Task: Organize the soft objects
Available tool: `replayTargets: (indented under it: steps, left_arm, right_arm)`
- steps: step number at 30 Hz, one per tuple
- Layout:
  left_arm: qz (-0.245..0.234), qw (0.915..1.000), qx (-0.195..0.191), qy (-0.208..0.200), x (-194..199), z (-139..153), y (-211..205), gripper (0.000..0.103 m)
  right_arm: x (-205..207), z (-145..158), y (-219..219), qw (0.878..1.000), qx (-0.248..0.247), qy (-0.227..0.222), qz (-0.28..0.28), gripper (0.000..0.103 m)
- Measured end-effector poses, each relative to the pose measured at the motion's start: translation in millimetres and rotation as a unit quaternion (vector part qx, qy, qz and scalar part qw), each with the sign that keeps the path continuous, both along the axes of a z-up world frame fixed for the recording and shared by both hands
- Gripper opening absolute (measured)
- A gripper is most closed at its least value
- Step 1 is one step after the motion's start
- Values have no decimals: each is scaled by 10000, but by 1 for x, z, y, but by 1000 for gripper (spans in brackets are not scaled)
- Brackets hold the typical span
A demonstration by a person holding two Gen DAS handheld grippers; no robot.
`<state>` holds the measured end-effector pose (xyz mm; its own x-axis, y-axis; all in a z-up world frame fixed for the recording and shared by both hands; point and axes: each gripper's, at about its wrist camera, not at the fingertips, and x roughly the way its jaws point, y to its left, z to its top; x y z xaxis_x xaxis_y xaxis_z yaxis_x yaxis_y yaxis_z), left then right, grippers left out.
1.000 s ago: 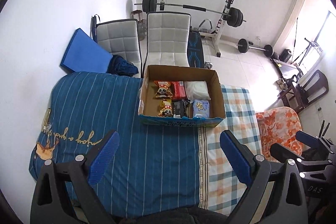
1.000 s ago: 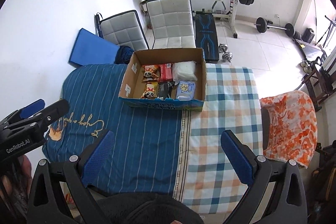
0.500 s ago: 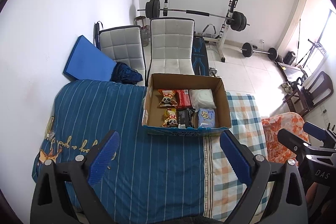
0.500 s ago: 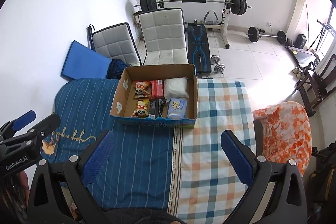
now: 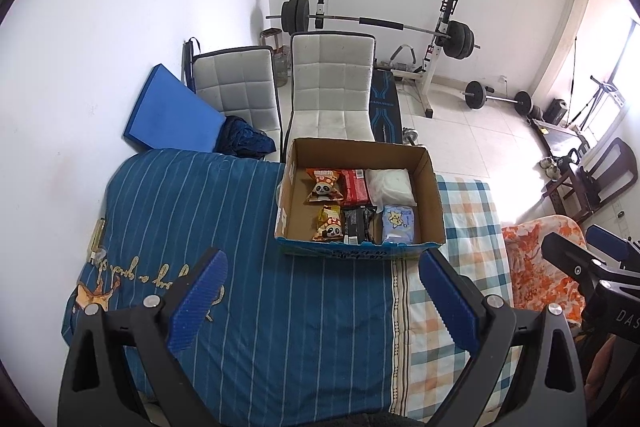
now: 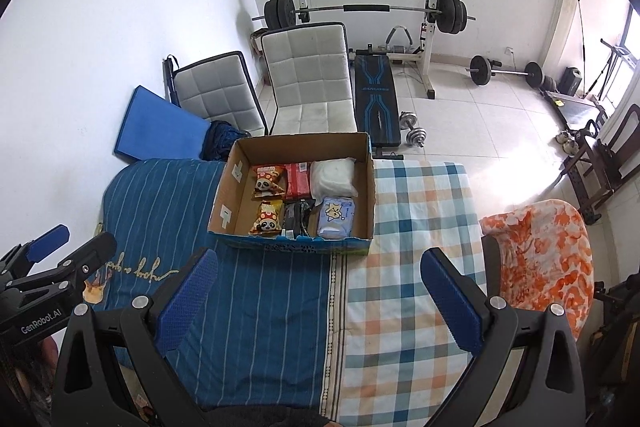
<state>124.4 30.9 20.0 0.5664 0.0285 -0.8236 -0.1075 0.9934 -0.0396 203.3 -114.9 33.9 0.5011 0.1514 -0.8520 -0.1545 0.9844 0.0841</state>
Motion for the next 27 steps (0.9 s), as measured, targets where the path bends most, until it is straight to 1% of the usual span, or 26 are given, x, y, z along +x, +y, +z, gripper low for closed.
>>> replayTargets:
  steps: [10,22,27]
  left_arm:
    - [-12,10000,27,-16,-2,-2,-1,98]
    - [-2,9999,150,-68,-1,-1,-3,98]
    - [1,9998,163,-66,-1,-1,-4,98]
  right_arm:
    - [-1,5,1,10000,-23,-20,-11,103]
    - [-8,11,10,9993,-283,-254,15,103]
    - [-9,12,11,9993,-287,-244,18,103]
